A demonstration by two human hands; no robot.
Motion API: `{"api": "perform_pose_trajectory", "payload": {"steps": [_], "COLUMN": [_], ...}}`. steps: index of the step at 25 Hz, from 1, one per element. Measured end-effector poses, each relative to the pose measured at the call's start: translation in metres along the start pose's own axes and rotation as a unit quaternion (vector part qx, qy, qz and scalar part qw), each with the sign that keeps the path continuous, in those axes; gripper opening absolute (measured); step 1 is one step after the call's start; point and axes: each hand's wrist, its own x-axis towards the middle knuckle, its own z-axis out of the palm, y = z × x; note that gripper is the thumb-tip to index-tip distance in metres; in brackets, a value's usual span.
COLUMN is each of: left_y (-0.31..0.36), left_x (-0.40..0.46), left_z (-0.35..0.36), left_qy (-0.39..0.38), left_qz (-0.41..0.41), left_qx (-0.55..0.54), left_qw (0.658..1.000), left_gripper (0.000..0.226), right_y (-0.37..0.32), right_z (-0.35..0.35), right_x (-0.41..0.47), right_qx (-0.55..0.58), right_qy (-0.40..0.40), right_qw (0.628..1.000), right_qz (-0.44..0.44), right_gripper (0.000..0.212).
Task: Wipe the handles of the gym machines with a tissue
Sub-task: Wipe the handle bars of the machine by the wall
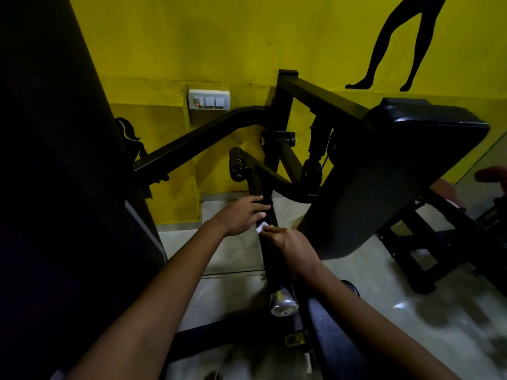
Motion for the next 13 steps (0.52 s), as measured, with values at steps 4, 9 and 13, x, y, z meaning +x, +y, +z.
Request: {"api": "perform_pose_trajectory", "payload": {"steps": [4,9,13], "left_y": [0.010,0.021,0.029], "left_x": [-0.012,-0.024,-0.030], "left_z": [0.005,0.005,0.005], "left_qy": [0.000,-0.003,0.002], "left_qz": [-0.006,-0.010,-0.012], "left_qx": [-0.007,0.001,0.008], "left_qw": [1.000,1.000,1.000], "left_gripper": [0.038,0.038,0.038], "right_y": [-0.007,-0.013,-0.018], "right_z": [-0.002,-0.010,-0.010], "right_x": [-0.018,-0.039,-0.053], "right_qx": [0.005,0.031,0.023], "right_qy": [0.004,-0.006,-0.006], "right_qw": [1.000,0.999,0.999], "right_qz": [-0.013,-0.025,-0.039], "right_gripper": [0.025,0.040,0.047]}}
